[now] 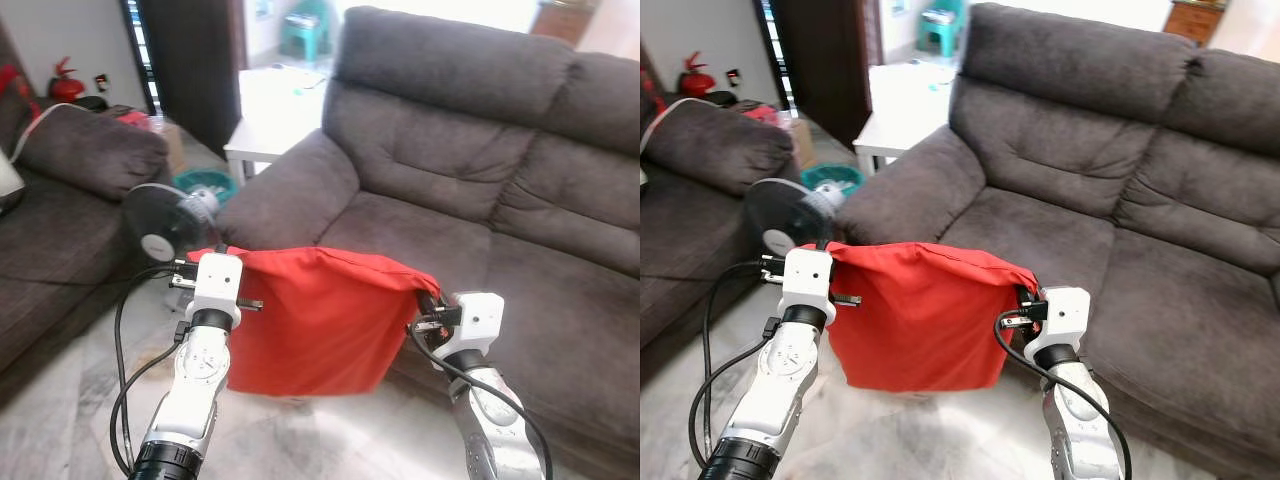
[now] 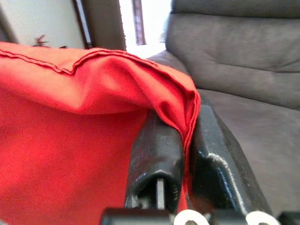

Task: Move the pillow to the sofa from floor

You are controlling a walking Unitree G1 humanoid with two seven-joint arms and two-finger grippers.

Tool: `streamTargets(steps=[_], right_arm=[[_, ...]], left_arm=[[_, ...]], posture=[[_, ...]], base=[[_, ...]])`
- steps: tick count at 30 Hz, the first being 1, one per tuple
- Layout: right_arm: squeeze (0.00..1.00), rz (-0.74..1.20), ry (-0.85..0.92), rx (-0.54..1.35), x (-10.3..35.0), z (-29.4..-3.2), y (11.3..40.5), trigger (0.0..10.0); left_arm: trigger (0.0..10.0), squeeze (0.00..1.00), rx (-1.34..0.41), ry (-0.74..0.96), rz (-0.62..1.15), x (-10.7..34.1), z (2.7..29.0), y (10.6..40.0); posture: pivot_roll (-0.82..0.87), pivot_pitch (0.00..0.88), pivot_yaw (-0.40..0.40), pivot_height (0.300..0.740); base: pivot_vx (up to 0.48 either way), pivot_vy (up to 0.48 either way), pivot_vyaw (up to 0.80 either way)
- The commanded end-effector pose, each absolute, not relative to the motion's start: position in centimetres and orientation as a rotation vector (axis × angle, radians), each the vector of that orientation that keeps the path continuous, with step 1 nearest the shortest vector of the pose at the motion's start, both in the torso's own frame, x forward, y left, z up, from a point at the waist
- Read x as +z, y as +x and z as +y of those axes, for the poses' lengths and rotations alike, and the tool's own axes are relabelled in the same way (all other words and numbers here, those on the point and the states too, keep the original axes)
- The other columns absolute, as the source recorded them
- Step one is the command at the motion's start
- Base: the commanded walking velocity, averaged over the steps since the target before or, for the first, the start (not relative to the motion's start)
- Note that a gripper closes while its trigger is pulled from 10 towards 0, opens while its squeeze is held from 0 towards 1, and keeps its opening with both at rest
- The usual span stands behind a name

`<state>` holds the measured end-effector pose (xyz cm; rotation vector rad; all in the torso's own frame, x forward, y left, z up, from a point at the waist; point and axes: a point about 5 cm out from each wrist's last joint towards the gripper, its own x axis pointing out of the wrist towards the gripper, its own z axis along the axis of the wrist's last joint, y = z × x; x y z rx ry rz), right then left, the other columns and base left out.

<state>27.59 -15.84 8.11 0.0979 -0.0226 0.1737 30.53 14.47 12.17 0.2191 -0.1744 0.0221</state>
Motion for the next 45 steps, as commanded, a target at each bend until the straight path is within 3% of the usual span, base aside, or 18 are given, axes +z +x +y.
streamTargets(steps=[1, 19, 45], right_arm=[[0.00, -0.100, 0.102, 0.159, 9.9, -16.2, 28.5, 10.0], [0.00, -0.111, 0.088, 0.149, 10.1, -15.1, 29.3, 10.0], [0.00, -0.113, 0.099, 0.113, 9.8, -14.1, 29.9, 10.0]], left_arm=[[10.0, 0.00, 0.006, 0.226, -0.229, 13.5, 14.2, 30.8], [10.0, 0.00, 0.001, 0.286, -0.219, 14.3, 15.3, 31.6], [10.0, 0.00, -0.042, 0.317, -0.195, 14.6, 15.3, 31.7]], posture=[[0.13, 0.000, -0.064, 0.740], [0.13, 0.000, -0.011, 0.740], [0.15, 0.000, 0.016, 0.740]], base=[[0.000, 0.000, -0.79], [0.000, 0.000, -0.78], [0.000, -0.289, 0.00]])
